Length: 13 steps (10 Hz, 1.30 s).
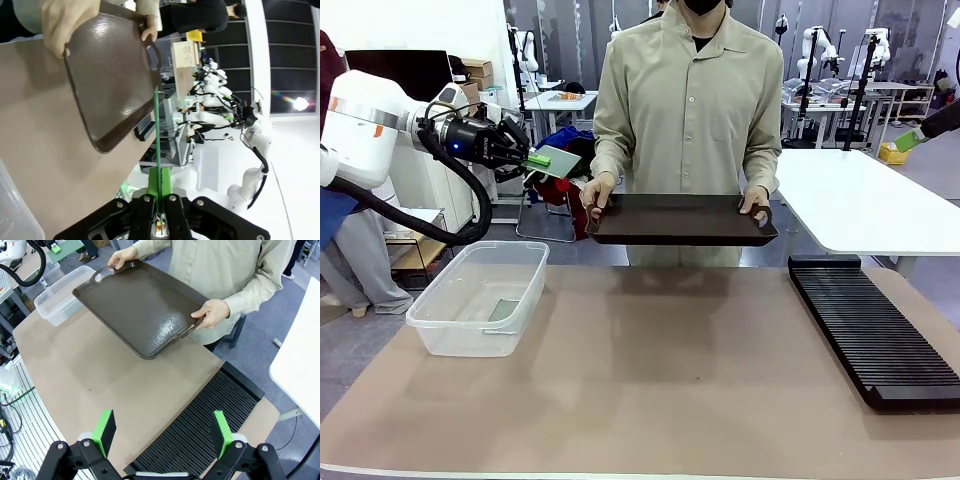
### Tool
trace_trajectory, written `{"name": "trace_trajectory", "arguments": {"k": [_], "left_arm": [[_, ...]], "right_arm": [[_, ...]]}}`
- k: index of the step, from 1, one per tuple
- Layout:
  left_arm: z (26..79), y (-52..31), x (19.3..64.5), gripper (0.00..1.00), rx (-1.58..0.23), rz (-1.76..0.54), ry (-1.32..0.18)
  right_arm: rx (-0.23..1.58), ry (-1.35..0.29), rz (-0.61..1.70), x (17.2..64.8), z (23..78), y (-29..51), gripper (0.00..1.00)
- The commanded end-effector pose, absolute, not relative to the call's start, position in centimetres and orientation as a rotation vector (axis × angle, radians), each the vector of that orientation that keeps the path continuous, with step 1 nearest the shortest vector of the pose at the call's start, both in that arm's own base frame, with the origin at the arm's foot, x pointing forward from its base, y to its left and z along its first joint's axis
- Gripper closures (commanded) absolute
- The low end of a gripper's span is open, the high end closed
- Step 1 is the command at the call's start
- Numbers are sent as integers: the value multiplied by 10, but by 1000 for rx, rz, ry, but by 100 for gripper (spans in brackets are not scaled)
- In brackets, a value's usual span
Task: Sort PCBs into racks and boxes based on the side picked up.
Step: If the short side of the Blank PCB is picked up, insert it into the PCB Rack ; if the long side is picked up, place it in the Organizing box.
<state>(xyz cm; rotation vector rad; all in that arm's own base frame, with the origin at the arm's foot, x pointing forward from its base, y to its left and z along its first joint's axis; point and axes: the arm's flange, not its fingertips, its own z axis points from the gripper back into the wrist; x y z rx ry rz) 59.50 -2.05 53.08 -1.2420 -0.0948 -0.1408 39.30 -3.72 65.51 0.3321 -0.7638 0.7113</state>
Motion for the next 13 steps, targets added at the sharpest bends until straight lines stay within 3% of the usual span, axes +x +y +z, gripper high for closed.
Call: {"name": "trace_trajectory", "arguments": {"k": [1,7,13], "left_arm": [[541,-19,586,97,-1115,-116,-76],[547,-10,546,97,-595,-69,-86],[483,1,530,97,-363,37,-146]], "right_arm": [[339,-759,718,393,653,-37,0],[339,-759,718,393,653,-37,0],[339,-759,718,393,653,-37,0]]}}
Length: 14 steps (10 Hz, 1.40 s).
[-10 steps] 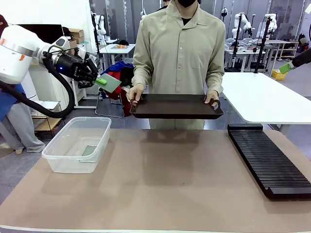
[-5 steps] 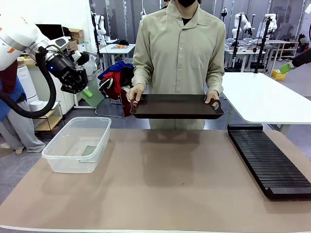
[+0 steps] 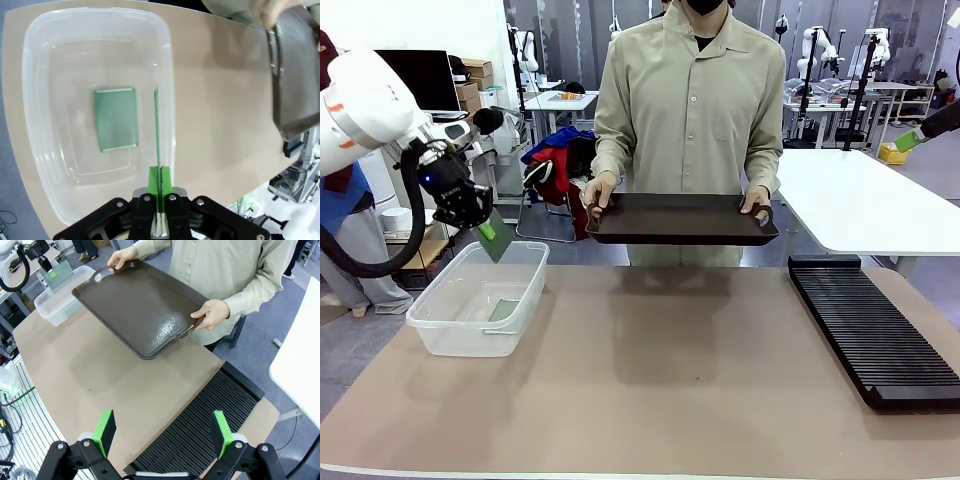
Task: Sort PCBs into racks and boxes based on the side picked up.
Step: If the short side of the Blank PCB is picked up, insert it into the PCB Rack ; if the long side is picked up, place it in the Organizing box.
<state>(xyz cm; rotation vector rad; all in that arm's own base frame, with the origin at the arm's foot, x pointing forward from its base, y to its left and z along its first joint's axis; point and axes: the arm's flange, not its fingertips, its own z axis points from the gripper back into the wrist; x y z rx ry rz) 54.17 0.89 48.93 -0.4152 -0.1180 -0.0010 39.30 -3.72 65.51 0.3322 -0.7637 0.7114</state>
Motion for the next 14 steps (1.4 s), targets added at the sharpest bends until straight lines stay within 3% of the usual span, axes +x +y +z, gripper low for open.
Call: {"name": "trace_trajectory", "arguments": {"k": [1,7,8,14], "left_arm": [[471,3,525,97,-328,55,-183],[410,-2,519,97,-416,109,-242],[425,0,516,97,-350,71,-234],[413,0,526,97,-361,58,-191]], "right_arm": [[339,-759,718,393,653,-37,0],[339,-759,718,393,653,-37,0],[339,-759,718,393,653,-37,0],[339,-759,718,393,653,-37,0]]}}
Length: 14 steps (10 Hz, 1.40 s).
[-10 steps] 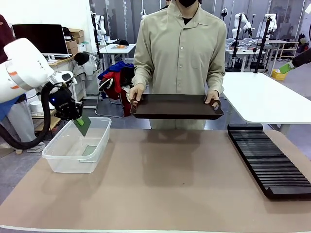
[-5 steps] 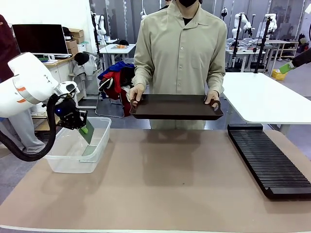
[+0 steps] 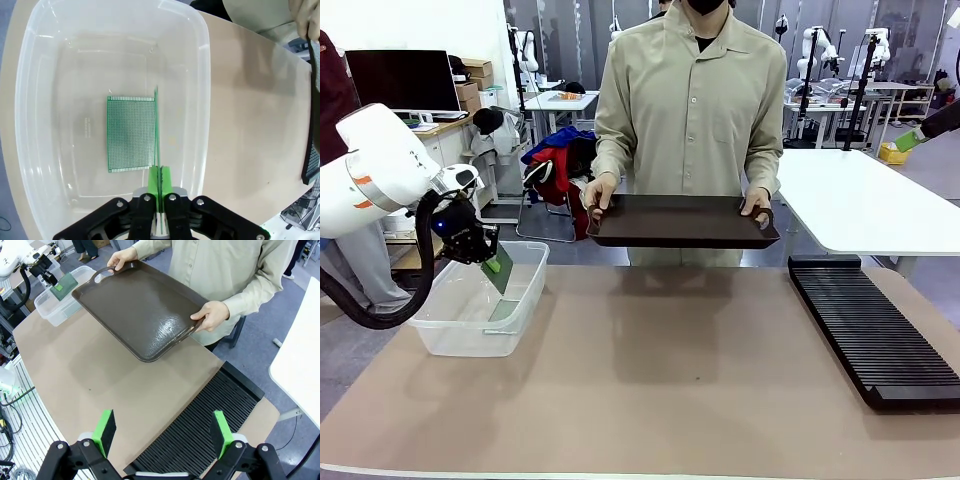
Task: Sort PCBs into racks and boxes based on the side picked up.
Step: If the short side of the Blank PCB is picked up, insert it into the PCB Rack ; if the long side is picked up, place it in the Organizing box.
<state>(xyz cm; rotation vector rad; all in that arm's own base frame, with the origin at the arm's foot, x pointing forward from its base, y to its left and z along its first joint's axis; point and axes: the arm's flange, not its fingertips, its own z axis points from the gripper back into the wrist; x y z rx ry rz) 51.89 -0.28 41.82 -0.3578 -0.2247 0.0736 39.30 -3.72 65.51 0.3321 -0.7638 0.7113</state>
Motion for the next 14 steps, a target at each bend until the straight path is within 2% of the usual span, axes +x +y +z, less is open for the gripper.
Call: {"name": "trace_trajectory", "arguments": {"k": [1,9,14], "left_arm": [[404,0,530,97,-388,40,-183],[348,4,531,97,-458,-10,-141],[331,6,536,97,-484,11,-93]], "right_arm": [[339,-759,718,393,653,-37,0],[339,-759,718,393,653,-37,0],[339,-759,718,393,653,-37,0]]}}
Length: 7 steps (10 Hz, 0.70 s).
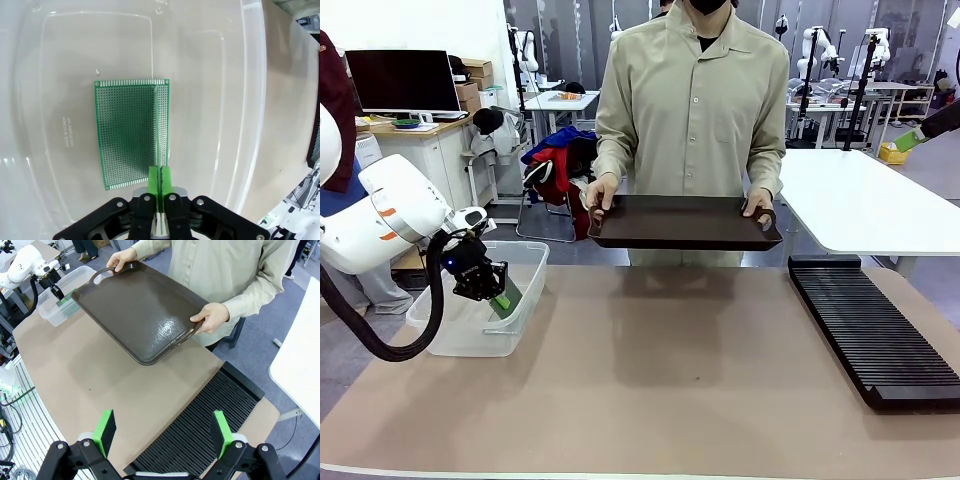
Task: Sort PCBs into racks and boxes based on the side picked up.
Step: If the short side of the Blank PCB is picked up, insert it into the PCB Rack ; if the long side is picked up, place it in the Organizing box.
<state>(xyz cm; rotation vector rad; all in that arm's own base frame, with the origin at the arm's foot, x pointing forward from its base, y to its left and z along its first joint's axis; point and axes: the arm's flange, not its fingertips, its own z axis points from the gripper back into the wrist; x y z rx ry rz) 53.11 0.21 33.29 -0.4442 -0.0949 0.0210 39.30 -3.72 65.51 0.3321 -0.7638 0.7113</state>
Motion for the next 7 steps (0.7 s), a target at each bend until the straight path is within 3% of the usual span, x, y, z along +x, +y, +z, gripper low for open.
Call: {"name": "trace_trajectory", "arguments": {"k": [1,2,3,4,5,7], "left_arm": [[327,9,535,78,-479,11,-85],[328,9,535,77,-476,13,-85],[331,10,533,58,-463,17,-86],[335,12,533,57,-450,3,-79],[339,14,533,38,-424,-1,-75],[347,19,529,41,-403,8,-77]], "right_arm": [[339,-759,718,393,653,-37,0],[339,-759,718,393,653,-37,0],[339,-759,718,393,653,-37,0],[339,-759,718,393,653,-37,0],[339,-759,718,393,653,-37,0],[339,-759,718,393,653,-37,0]]}}
